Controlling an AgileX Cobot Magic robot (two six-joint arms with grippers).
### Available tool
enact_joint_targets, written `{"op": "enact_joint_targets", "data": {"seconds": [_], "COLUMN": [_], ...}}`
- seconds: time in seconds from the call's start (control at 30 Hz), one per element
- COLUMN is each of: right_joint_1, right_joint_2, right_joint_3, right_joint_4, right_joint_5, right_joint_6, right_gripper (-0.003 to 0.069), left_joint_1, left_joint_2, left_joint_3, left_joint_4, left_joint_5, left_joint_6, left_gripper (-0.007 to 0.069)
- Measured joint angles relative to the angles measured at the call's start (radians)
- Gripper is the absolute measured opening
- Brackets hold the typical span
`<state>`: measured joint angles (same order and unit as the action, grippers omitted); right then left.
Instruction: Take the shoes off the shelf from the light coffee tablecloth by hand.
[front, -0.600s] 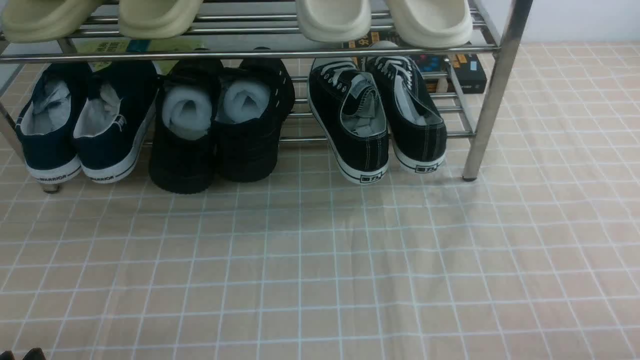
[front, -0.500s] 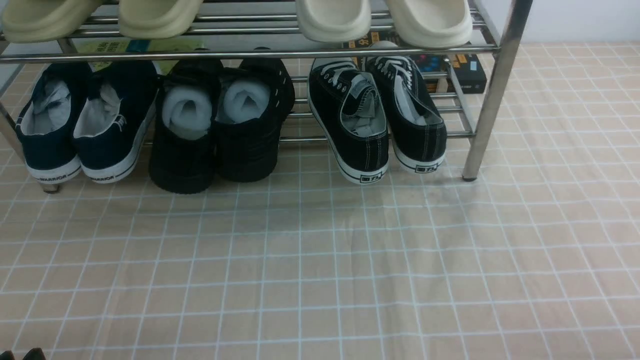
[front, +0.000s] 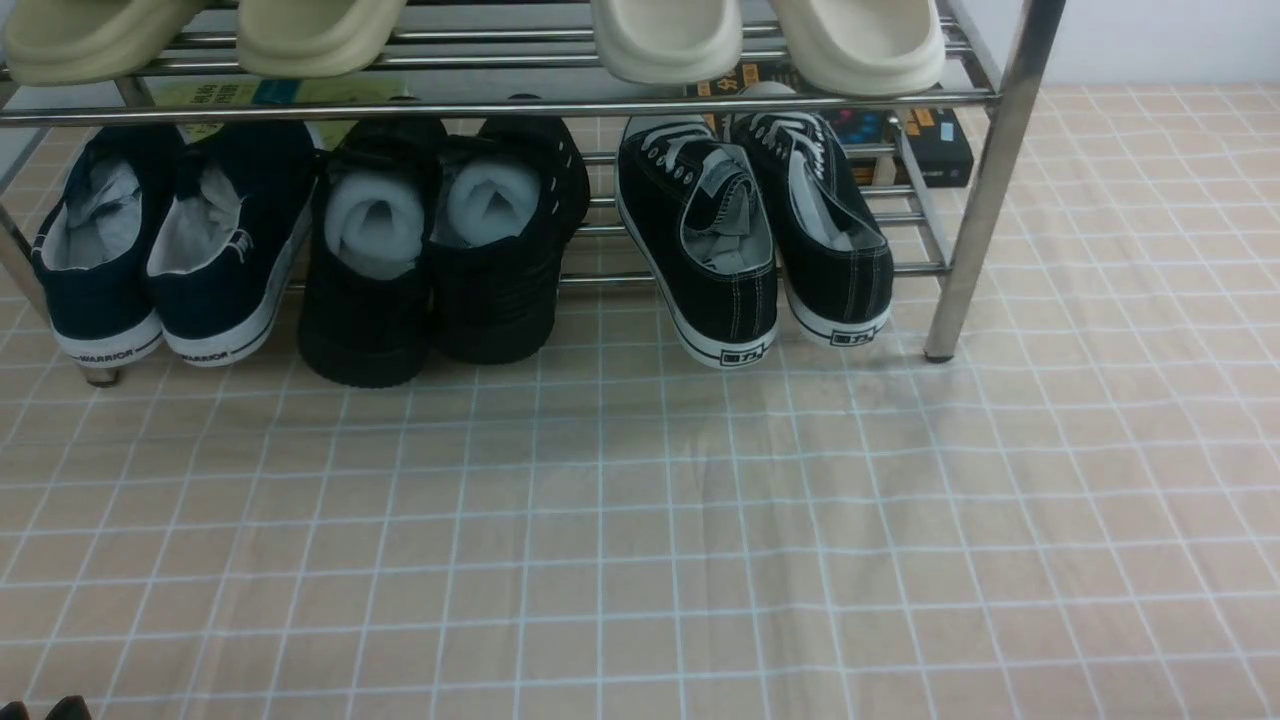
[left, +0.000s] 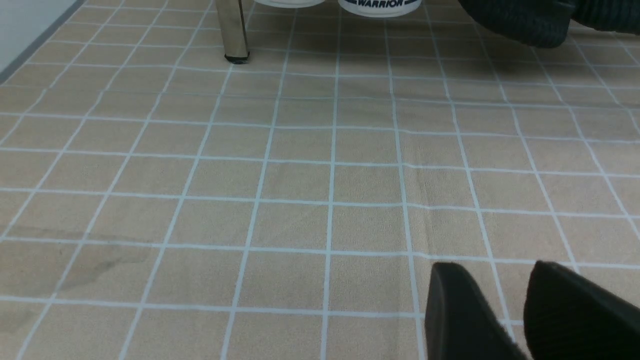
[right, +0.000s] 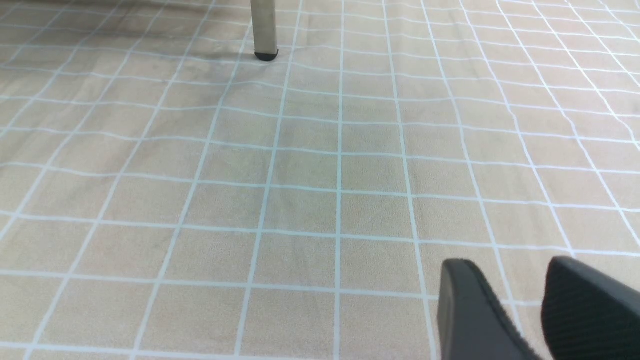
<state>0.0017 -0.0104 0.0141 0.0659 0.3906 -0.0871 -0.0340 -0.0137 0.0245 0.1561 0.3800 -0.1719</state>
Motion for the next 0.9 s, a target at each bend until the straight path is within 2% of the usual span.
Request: {"op": "enact_joint_targets", "data": {"seconds": [0.8, 0.9], "right_joint_1": [0.0, 0.0], "right_joint_2": [0.0, 0.0], "right_joint_3": [0.0, 0.0], "right_joint_4": [0.005, 0.137], "right_joint_5": [0.0, -0.003], "right_joint_6": [0.008, 0.087], "right_gripper": [0.024, 0.024], "left_joint_1": [0.0, 0.0], "left_joint_2": [0.0, 0.0], "left_joint_3": [0.0, 0.0], "left_joint_4": [0.0, 0.0], "left_joint_5": [0.0, 0.0], "left_joint_6": [0.0, 0.0], "left_gripper": [0.0239, 0.0239]}}
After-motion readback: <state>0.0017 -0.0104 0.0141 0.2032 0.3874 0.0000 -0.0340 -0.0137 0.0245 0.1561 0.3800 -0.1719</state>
